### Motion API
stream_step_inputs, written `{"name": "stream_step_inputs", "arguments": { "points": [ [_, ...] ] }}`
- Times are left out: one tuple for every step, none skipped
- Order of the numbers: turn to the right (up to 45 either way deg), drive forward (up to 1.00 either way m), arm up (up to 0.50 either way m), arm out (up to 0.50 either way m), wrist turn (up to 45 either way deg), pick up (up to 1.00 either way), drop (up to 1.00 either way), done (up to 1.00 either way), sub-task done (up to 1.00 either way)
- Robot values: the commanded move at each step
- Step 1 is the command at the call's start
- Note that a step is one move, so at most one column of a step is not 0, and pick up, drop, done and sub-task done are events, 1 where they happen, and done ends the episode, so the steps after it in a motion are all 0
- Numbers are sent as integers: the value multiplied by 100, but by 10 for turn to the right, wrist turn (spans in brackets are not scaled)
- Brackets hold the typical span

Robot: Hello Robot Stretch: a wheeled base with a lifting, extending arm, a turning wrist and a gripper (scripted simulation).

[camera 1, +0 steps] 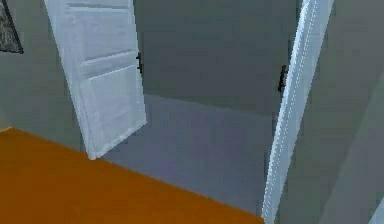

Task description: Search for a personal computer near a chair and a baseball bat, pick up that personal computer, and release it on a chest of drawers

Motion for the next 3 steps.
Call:
{"name": "stream_step_inputs", "arguments": {
  "points": [
    [0,100,0,0,0,0,0,0,0],
    [210,0,0,0,0,0,0,0,0],
    [0,5,0,0,0,0,0,0,0]
  ]
}}
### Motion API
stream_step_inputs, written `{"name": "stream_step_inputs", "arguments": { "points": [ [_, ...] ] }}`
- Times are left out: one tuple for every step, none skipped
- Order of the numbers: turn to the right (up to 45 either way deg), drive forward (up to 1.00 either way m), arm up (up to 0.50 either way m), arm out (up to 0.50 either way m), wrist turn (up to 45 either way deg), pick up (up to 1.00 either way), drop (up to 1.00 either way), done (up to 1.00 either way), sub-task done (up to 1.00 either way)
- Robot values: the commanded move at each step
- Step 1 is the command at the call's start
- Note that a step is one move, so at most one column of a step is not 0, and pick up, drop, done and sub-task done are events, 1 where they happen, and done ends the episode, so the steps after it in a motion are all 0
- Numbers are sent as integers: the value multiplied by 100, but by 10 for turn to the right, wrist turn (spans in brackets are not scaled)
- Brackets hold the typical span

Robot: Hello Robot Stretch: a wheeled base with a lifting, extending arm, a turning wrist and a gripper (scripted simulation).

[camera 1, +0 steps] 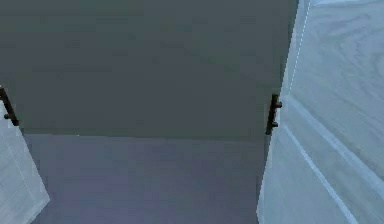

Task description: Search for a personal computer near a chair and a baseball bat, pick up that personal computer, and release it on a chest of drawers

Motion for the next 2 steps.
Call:
{"name": "stream_step_inputs", "arguments": {
  "points": [
    [-30,0,0,0,0,0,0,0,0],
    [-90,0,0,0,0,0,0,0,0]
  ]
}}
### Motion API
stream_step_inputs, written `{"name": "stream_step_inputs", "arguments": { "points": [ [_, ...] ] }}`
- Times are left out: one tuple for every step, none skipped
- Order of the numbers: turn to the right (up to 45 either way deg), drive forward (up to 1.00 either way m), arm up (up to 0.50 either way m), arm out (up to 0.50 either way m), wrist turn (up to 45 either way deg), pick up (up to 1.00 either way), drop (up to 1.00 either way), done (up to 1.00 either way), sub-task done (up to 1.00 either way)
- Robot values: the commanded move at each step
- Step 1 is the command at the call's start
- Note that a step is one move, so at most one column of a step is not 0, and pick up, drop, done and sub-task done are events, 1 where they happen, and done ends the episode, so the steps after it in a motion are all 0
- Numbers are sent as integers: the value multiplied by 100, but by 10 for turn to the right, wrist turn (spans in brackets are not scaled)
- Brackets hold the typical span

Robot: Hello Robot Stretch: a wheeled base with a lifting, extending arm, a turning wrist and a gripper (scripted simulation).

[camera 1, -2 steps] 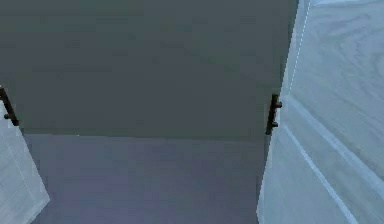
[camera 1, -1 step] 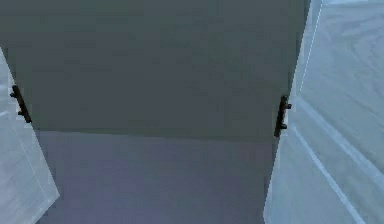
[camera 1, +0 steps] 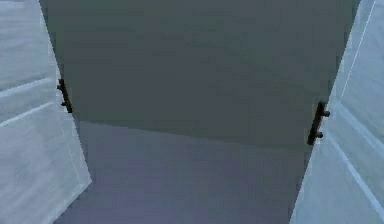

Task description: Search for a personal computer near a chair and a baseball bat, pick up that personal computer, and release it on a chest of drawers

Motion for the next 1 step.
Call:
{"name": "stream_step_inputs", "arguments": {
  "points": [
    [0,85,0,0,0,0,0,0,0]
  ]
}}
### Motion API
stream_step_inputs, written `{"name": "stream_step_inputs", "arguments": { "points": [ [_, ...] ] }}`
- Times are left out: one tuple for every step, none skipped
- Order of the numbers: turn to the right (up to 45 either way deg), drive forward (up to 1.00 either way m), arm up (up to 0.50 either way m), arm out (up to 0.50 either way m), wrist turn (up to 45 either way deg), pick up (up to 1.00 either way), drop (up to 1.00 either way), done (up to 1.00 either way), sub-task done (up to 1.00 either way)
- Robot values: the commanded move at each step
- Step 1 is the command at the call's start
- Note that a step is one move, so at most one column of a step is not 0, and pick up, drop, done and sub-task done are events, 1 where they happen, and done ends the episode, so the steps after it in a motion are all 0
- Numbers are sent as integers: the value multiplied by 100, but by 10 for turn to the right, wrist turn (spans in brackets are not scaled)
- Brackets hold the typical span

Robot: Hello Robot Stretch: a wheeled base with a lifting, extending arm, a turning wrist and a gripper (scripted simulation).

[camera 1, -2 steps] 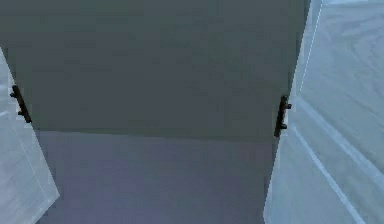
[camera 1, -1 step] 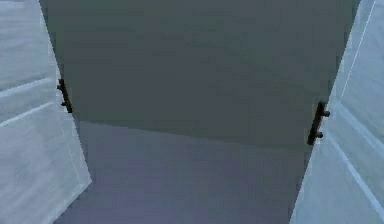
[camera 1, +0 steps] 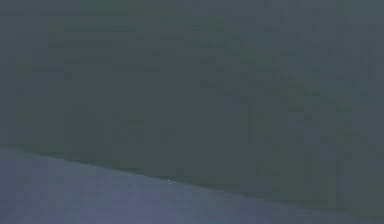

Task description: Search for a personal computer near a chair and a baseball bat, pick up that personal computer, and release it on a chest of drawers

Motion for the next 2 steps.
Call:
{"name": "stream_step_inputs", "arguments": {
  "points": [
    [60,0,0,0,0,0,0,0,0],
    [0,10,0,0,0,0,0,0,0]
  ]
}}
